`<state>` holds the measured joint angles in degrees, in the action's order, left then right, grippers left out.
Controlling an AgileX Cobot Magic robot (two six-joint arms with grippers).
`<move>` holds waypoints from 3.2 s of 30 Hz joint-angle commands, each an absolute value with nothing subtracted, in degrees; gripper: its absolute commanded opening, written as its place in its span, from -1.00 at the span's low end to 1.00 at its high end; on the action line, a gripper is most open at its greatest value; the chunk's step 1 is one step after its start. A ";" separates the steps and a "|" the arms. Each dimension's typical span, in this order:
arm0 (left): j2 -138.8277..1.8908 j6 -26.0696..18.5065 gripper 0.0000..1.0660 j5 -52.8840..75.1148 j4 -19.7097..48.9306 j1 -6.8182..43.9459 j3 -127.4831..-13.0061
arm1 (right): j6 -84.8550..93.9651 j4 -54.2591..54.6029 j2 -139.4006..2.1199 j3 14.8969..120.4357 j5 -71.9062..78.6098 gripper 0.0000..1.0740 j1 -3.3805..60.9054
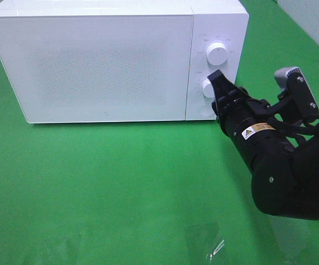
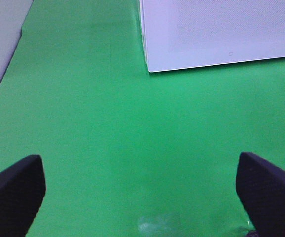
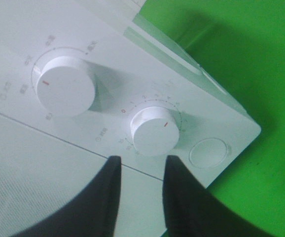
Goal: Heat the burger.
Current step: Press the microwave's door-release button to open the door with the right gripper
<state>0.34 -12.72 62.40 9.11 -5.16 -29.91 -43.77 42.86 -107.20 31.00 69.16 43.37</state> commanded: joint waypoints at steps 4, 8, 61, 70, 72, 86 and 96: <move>1.32 -12.66 0.83 61.59 9.68 -4.87 -29.79 | -62.28 42.34 -107.14 31.46 71.10 -0.97 43.49; 1.32 -12.66 0.83 61.59 9.68 -4.87 -29.79 | -68.30 42.23 -107.14 31.46 69.27 -1.00 43.49; 1.32 -12.66 0.83 61.59 9.57 -4.87 -29.79 | -78.90 28.53 -119.52 45.32 52.71 -1.00 30.60; 1.32 -12.66 0.83 61.59 9.57 -4.87 -29.79 | -79.70 28.53 -122.38 46.87 52.25 -1.00 30.60; 1.32 -12.66 0.83 61.59 9.57 -4.87 -29.79 | -79.70 28.53 -122.84 47.33 52.37 -1.00 30.60; 1.32 -12.66 0.83 61.59 9.45 -4.87 -29.79 | -78.09 29.74 -123.30 47.96 60.56 -1.00 29.97; 1.32 -12.66 0.83 61.59 9.45 -4.87 -29.79 | -79.41 29.85 -123.30 47.96 66.75 -1.00 29.97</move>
